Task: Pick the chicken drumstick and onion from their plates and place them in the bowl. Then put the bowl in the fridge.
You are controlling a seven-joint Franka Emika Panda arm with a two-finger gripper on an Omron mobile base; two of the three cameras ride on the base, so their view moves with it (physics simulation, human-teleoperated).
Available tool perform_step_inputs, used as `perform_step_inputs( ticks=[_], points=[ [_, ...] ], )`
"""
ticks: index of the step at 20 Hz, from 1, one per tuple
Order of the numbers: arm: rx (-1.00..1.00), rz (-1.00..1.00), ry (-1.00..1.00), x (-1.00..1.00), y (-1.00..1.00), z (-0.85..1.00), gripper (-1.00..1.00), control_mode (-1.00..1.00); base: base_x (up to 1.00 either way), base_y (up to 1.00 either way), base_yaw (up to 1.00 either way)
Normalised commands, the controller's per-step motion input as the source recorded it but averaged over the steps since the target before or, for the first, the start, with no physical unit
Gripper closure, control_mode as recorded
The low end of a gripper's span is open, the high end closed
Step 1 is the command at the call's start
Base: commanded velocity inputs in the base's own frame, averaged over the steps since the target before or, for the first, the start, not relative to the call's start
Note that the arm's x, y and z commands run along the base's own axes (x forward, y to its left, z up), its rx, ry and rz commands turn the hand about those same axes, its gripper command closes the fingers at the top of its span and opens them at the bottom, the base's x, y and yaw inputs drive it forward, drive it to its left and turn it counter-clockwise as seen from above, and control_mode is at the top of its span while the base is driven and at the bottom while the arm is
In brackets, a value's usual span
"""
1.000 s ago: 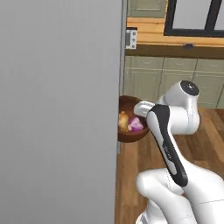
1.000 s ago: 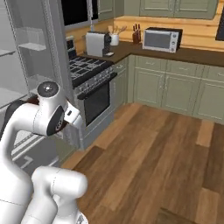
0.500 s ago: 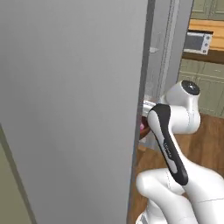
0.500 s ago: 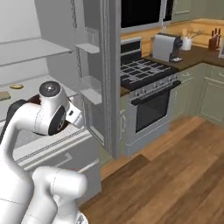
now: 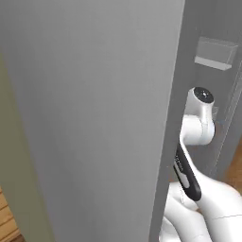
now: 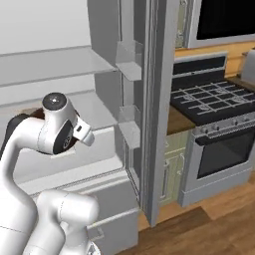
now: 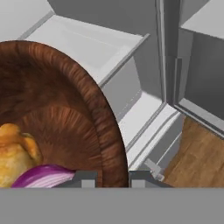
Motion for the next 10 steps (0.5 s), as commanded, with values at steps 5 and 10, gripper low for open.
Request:
perform_step_inputs(
  ticks=[5,10],
  points=[
    [0.0,0.0,0.0,0.0,0.0,0.0,1.0,1.0,0.44,-0.07,0.51],
    [0.0,0.0,0.0,0.0,0.0,0.0,1.0,1.0,0.19,-0.07,0.35]
  ],
)
